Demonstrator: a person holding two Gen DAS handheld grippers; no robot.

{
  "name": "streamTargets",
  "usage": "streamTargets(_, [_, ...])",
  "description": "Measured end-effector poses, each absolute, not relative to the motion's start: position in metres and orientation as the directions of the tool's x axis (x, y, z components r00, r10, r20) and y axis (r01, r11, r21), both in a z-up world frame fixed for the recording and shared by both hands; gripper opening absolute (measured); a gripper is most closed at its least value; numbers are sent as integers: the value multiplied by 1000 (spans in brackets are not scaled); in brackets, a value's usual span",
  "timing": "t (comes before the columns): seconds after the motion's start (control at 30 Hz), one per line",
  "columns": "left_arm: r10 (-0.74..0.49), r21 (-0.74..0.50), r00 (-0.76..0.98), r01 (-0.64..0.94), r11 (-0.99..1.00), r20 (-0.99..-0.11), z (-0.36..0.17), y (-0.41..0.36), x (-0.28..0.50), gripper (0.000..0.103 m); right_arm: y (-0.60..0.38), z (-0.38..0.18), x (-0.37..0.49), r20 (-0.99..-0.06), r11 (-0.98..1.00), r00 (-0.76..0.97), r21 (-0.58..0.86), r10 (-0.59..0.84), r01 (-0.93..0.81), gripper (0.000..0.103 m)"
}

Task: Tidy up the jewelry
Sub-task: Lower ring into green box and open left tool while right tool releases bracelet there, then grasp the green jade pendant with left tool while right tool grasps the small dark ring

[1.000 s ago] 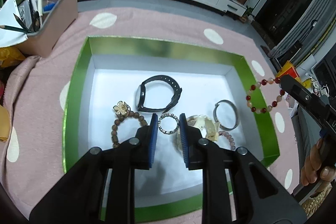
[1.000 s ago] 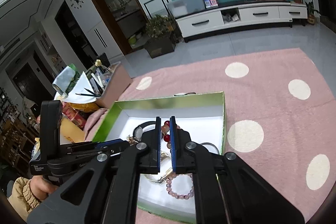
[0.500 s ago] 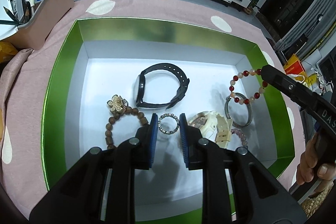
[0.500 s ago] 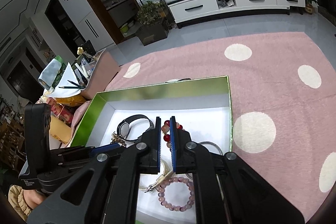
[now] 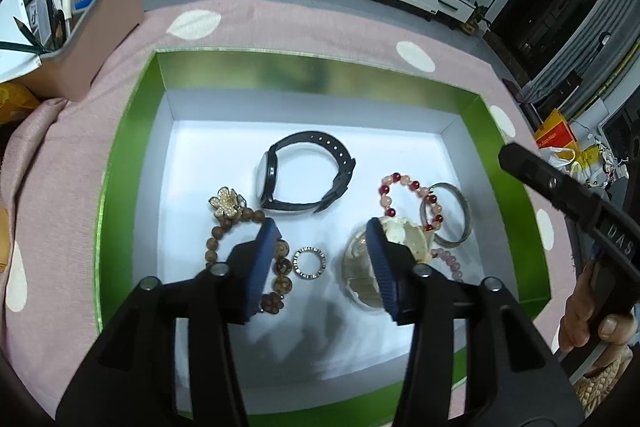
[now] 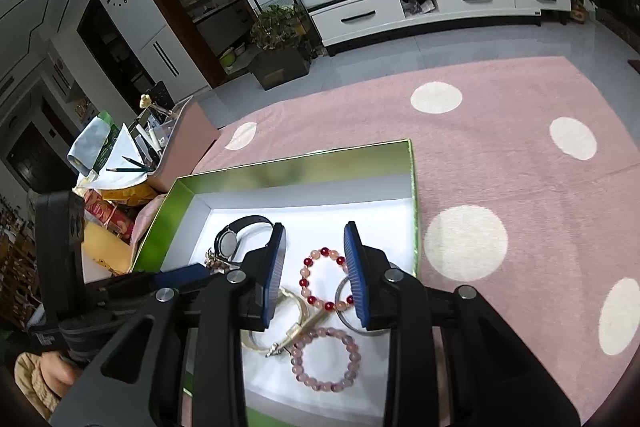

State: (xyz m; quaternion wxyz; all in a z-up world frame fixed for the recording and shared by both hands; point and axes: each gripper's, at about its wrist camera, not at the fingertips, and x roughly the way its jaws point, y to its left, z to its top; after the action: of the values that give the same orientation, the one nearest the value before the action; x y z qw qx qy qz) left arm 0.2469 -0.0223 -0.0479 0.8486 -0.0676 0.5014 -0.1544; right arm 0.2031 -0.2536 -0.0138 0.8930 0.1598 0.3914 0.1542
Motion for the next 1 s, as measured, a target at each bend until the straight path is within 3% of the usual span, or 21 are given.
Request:
streamTargets(0.2, [-330, -264, 480, 201, 943, -813, -33, -19, 235, 64, -259, 0, 180, -627, 907, 674, 388, 391, -166, 39])
streamTargets(0.37, [-325, -257, 511, 201, 945, -795, -20, -14, 221, 89, -265, 11, 157, -613, 920, 702, 356, 362, -164, 60])
streamTargets(0.47, [-321, -251, 526, 202, 947, -788, -14, -11, 209, 96, -269, 16, 140, -607, 932, 721, 329, 335, -155, 69])
streamTargets(0.53, [-322, -250, 536, 205, 946, -780, -9, -8, 200, 98, -272, 17, 130, -607, 938, 729, 312, 318, -150, 75])
streamTargets(0.83, [-254, -184, 602, 176, 967, -757, 8, 7, 151, 101, -267, 22, 83, -604, 950, 738, 257, 301, -176, 85])
streamTargets(1.0, [-210, -147, 621, 152, 977, -755, 4, 16, 124, 101, -248, 13, 54, -631, 956, 718, 185, 292, -227, 86])
